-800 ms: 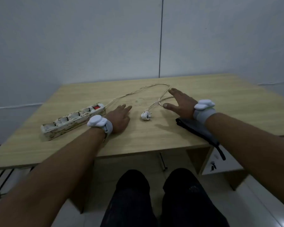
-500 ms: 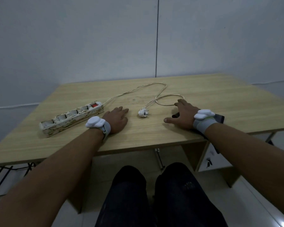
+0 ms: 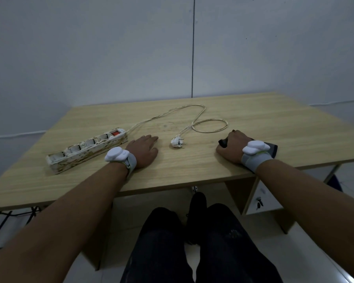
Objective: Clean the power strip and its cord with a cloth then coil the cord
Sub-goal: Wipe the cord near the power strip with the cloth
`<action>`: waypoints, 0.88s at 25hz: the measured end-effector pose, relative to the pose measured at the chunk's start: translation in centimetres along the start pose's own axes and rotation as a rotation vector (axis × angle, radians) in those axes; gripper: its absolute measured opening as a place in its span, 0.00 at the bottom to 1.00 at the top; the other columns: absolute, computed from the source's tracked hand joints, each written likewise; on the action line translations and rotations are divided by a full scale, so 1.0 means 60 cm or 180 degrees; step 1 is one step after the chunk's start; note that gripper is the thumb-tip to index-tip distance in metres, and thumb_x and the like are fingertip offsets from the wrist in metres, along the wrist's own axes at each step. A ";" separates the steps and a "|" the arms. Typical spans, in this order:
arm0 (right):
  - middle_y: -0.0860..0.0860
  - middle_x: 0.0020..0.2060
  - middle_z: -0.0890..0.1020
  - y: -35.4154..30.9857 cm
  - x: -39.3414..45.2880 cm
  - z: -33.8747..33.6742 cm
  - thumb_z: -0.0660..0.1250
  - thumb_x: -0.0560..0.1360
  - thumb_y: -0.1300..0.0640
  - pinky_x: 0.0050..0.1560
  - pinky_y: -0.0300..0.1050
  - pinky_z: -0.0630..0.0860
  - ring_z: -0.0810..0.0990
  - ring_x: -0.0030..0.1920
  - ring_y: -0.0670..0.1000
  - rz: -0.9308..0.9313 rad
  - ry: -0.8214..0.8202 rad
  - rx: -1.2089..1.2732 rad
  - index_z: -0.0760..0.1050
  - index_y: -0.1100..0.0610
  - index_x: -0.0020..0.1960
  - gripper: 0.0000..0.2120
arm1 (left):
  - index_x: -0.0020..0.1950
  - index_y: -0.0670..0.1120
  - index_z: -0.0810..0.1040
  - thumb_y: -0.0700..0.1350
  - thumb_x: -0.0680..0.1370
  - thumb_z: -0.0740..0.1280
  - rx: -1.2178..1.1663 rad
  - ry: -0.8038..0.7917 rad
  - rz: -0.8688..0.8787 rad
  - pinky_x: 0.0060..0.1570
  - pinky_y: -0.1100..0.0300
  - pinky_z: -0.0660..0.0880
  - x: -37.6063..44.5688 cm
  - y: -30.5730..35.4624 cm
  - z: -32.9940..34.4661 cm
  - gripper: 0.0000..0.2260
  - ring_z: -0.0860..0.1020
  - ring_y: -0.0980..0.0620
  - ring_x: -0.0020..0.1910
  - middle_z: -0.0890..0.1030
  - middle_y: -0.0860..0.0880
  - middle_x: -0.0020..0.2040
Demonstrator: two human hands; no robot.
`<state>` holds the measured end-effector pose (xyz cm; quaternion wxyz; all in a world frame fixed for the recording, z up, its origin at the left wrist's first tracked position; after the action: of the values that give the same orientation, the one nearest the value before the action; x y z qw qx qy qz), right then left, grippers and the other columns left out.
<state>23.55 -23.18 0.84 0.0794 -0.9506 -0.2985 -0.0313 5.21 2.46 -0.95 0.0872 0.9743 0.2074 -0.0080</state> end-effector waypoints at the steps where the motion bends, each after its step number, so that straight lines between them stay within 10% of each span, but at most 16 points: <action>1: 0.54 0.44 0.74 -0.002 0.004 0.000 0.58 0.68 0.37 0.35 0.43 0.69 0.73 0.36 0.53 -0.0081 0.0049 -0.0033 0.67 0.54 0.38 0.19 | 0.79 0.52 0.53 0.54 0.82 0.54 -0.0023 0.0004 0.0007 0.75 0.49 0.52 -0.001 0.000 -0.001 0.26 0.52 0.49 0.78 0.54 0.49 0.79; 9: 0.51 0.33 0.70 0.028 0.020 -0.021 0.55 0.77 0.46 0.29 0.44 0.60 0.69 0.30 0.53 0.0210 0.0643 0.0571 0.64 0.55 0.45 0.12 | 0.76 0.53 0.61 0.62 0.78 0.60 -0.0418 0.0386 -0.0140 0.68 0.50 0.64 -0.003 0.009 -0.023 0.29 0.67 0.46 0.71 0.67 0.48 0.73; 15: 0.54 0.41 0.72 -0.009 0.023 -0.038 0.66 0.72 0.50 0.40 0.46 0.68 0.71 0.40 0.57 0.0074 0.0633 0.1158 0.63 0.56 0.50 0.15 | 0.72 0.53 0.66 0.74 0.67 0.64 -0.1021 0.0631 -0.0388 0.58 0.47 0.73 0.011 0.041 -0.044 0.40 0.79 0.48 0.50 0.81 0.53 0.49; 22: 0.56 0.43 0.81 -0.058 0.038 -0.030 0.69 0.70 0.52 0.40 0.42 0.70 0.77 0.43 0.57 -0.0163 0.0237 0.0638 0.78 0.60 0.45 0.11 | 0.71 0.46 0.67 0.79 0.62 0.59 -0.1292 0.0484 -0.0966 0.45 0.55 0.71 0.036 0.062 -0.039 0.49 0.78 0.45 0.54 0.81 0.46 0.56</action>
<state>23.44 -19.39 3.29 0.1844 -0.9281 -0.3211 -0.0386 8.62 0.36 1.88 0.2627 0.8925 0.3544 0.0941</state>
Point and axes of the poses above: each hand's wrist, its own x-axis towards the middle knuckle, its own z-axis out of the palm, y = z × x, the point moved 7 cm from there along x, towards the middle knuckle
